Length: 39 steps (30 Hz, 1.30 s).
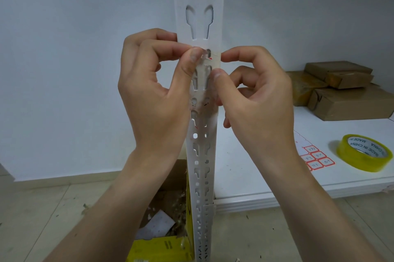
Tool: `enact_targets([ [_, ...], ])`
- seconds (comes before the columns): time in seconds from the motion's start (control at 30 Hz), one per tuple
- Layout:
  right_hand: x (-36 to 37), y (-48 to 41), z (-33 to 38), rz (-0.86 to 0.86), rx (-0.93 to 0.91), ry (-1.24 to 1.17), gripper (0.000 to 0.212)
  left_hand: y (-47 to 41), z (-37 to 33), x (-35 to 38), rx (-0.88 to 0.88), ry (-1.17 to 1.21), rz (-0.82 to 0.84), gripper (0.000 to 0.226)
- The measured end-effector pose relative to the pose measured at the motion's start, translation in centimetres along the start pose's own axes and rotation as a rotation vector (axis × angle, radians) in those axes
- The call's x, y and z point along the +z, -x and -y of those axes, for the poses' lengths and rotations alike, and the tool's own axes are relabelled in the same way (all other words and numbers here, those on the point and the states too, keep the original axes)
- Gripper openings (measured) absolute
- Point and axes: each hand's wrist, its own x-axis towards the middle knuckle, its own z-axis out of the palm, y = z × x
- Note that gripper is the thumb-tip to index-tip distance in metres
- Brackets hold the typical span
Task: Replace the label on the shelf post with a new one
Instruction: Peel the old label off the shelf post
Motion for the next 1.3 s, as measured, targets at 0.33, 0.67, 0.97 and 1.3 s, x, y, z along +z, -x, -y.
enact_targets([
  [0.33, 0.0, 0.0, -0.1, -0.011, -0.008, 0.006, 0.016, 0.0, 0.0, 0.0, 0.005, 0.002, 0.003, 0.008],
  [0.67, 0.3, -0.8, -0.4, -0.079, -0.304, 0.197, 0.017, 0.3, 0.3, -0.2, 0.032, 0.051, 0.015, 0.007],
  [0.97, 0.5, -1.4, -0.5, -0.082, -0.376, 0.286, 0.009, 0.4, 0.5, -0.2, 0.044, 0.084, 0.034, 0.006],
  [1.3, 1.3, -1.3, -0.1, -0.030, -0.331, 0.390, 0.012, 0.5, 0.4, -0.2, 0.025, 0.090, 0.029, 0.006],
])
